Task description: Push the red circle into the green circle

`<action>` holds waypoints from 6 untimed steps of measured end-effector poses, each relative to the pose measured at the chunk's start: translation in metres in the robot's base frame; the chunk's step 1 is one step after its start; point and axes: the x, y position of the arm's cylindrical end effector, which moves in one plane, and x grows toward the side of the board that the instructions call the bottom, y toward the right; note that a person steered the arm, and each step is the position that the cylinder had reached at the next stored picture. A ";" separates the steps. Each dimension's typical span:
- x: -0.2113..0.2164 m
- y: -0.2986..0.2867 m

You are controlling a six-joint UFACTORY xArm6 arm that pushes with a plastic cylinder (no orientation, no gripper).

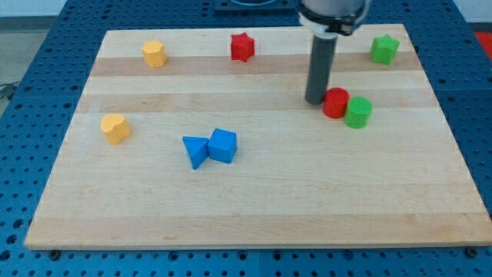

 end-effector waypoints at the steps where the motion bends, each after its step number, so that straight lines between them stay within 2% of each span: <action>1: -0.002 0.016; 3: -0.001 0.067; 6: 0.009 0.084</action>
